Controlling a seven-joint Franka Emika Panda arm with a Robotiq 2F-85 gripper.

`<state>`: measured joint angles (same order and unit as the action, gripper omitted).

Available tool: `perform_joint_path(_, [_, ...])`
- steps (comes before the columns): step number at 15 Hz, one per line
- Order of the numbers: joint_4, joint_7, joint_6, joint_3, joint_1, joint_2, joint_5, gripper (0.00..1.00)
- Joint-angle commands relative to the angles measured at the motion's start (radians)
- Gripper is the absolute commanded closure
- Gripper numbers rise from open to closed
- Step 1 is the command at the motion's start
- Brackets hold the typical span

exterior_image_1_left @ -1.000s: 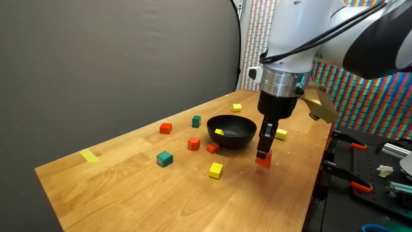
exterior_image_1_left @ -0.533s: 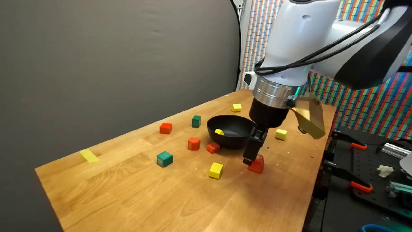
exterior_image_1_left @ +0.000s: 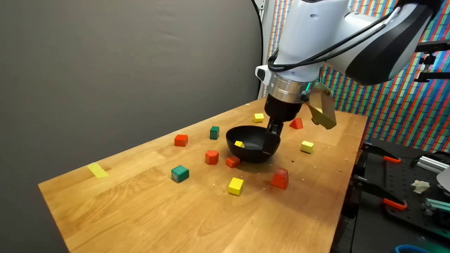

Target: Remove all the contents from the black bowl.

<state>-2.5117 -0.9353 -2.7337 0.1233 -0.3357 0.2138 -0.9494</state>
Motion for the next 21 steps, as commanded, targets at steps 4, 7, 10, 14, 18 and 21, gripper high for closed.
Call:
perform_joint_path(4, [-0.001,0.308,-0.163,0.012,0.151,-0.01,0.189,0.0])
perform_joint_path(7, [0.037,0.531,-0.179,0.095,0.305,0.029,0.354,0.0])
perform_joint_path(10, [0.152,0.771,-0.058,0.151,0.386,0.099,0.49,0.0])
perform_joint_path(14, [0.284,1.029,0.063,0.106,0.315,0.168,0.655,0.0])
perform_joint_path(18, [0.333,1.11,0.131,0.092,0.263,0.172,0.693,0.0])
perform_joint_path(21, [0.322,1.064,0.135,0.055,0.204,0.16,0.652,0.0])
